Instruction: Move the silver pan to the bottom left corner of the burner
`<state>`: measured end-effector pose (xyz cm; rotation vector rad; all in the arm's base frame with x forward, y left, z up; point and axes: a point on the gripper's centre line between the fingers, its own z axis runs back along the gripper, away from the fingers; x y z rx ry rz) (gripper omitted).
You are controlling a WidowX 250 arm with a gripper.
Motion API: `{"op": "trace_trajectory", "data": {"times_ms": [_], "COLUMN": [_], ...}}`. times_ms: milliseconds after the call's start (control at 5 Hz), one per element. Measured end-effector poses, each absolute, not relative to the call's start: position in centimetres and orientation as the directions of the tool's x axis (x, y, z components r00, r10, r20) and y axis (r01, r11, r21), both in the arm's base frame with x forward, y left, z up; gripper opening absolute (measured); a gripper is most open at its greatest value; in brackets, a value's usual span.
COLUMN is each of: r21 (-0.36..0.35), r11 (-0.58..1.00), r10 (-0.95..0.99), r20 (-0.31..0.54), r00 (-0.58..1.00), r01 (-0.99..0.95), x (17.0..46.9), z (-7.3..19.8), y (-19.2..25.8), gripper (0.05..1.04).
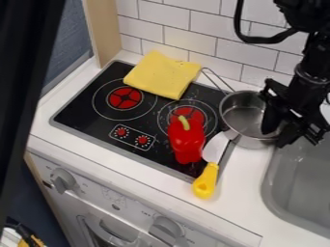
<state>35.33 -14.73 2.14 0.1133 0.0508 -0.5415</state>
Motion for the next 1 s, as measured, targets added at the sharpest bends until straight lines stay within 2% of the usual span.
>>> {"op": "trace_trajectory", "data": {"times_ms": [200,400,600,800,1000], "r21": [0.09,0.085,0.117,0.134,0.113], "r11": [0.857,0.87,0.864,0.883,0.894], "r10": [-0.5,-0.475,-0.486,-0.467,-0.448], "r20": [-0.089,-0.12,-0.065,0.161,0.284], "r00": [0.861,0.872,0.872,0.87,0.848], "r01": [0.507,0.485,0.49,0.449,0.435], "x": [35.1,34.9,35.2,37.8,39.0], "z": [2.1,2.5,3.6,9.2,13.3], "y": [-14.6,-14.0,-13.3,-12.2,-12.2], "gripper": [0.154,0.08,0.075,0.064,0.062]}}
